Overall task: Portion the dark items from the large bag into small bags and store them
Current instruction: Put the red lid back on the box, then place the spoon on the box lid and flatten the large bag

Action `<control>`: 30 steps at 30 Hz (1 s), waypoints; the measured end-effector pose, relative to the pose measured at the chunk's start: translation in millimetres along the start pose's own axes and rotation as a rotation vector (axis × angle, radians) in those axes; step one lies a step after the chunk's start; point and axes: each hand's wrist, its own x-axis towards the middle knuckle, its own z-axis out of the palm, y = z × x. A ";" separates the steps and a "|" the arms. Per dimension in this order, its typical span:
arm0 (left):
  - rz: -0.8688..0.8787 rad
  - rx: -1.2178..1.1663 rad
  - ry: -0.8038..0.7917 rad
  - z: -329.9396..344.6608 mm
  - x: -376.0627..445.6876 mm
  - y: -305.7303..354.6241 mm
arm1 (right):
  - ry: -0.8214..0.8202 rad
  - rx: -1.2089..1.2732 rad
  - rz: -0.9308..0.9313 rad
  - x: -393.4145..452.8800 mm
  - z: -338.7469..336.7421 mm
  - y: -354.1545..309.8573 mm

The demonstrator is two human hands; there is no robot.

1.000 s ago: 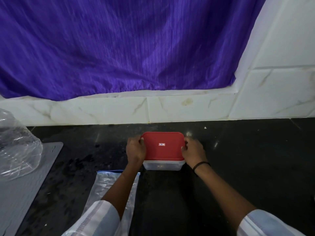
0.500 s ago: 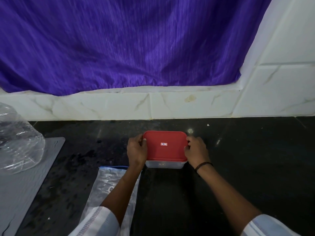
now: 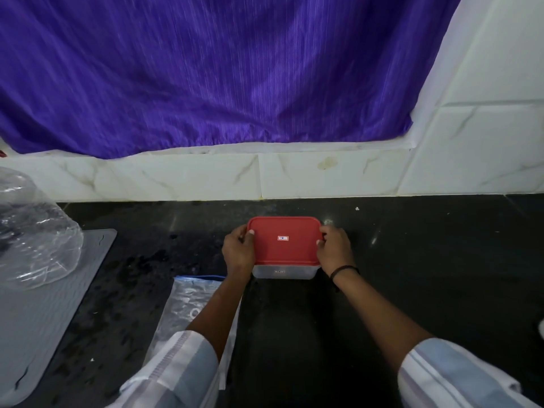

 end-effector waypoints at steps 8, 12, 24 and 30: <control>0.065 0.139 -0.030 -40.0 -14.1 -9.7 | 0.161 -0.206 -0.178 -39.6 -8.2 -17.3; 0.203 0.466 -0.029 -93.6 -39.8 -42.0 | 0.056 -0.123 -0.408 -87.8 12.7 -33.0; -0.086 0.842 -0.133 -149.7 -90.7 -96.6 | -0.712 -0.079 -0.496 -192.2 99.6 -55.0; -0.047 0.737 -0.213 -150.1 -91.7 -108.6 | -0.740 -0.122 -0.502 -192.7 111.1 -67.9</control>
